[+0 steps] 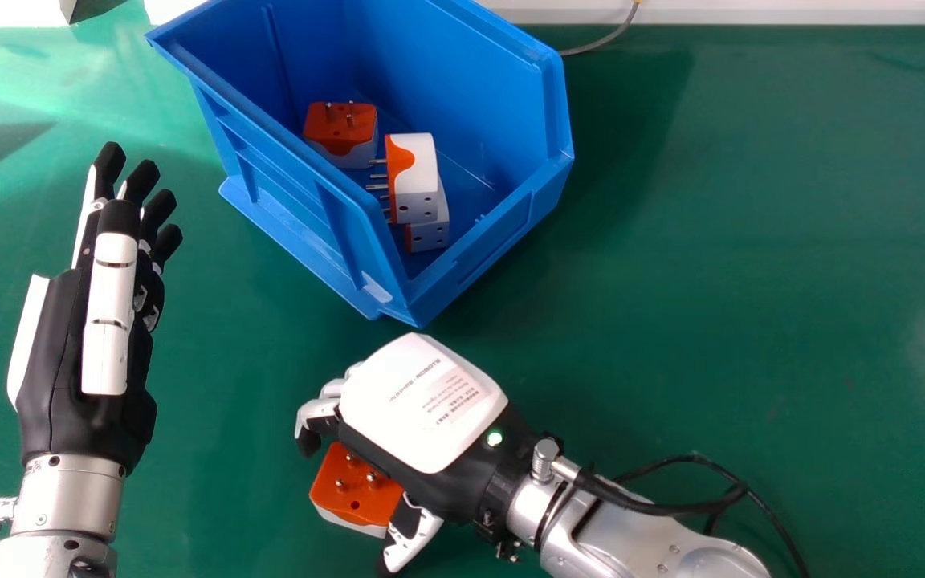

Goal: Pick all objects and put in blue box

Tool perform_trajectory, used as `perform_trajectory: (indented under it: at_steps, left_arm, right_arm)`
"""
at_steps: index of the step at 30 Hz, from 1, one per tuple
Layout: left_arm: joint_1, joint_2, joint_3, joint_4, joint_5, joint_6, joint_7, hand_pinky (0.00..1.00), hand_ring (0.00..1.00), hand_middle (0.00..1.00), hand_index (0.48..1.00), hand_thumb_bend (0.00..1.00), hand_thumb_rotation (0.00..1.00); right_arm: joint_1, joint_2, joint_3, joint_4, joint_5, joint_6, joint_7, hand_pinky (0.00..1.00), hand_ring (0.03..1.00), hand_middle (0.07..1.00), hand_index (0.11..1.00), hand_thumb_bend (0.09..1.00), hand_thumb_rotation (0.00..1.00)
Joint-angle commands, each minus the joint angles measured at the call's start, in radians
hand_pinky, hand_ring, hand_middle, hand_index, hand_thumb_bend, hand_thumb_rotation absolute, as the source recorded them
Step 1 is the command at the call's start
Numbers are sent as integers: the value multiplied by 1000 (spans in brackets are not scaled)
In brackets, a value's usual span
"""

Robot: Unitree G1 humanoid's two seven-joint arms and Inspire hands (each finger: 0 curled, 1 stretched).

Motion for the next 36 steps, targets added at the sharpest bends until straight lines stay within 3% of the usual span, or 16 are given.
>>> perform_trajectory:
  at_steps: [1,9,12,20,23,36]
  left_arm:
    - [1,11,9,-24,3,-11,4,971,965,979,1000,535,941]
    - [-4,12,11,-27,-7,-4,3,965,962,974,997,522,953]
    - [-5,12,12,-30,-10,-2,1,965,961,972,995,517,956]
    - [-14,10,15,-23,-3,-10,9,964,957,966,989,503,970]
    - [-15,16,14,-20,-5,-13,1,960,954,961,984,498,975]
    - [-14,14,16,-20,-4,-11,3,972,961,968,988,490,991]
  right_arm:
    - [-2,-56,-23,43,-36,49,37,546,634,647,539,583,93]
    - [-5,-68,-51,40,-24,57,46,513,588,611,503,531,108]
    - [-15,-69,-62,40,-19,61,68,484,543,580,491,526,69]
    - [-23,-45,-131,30,45,91,119,386,453,538,490,520,28]
    - [-31,-45,-146,39,67,77,114,347,428,534,488,517,18]
    - [-38,-56,-159,45,79,46,75,324,427,540,491,501,5]
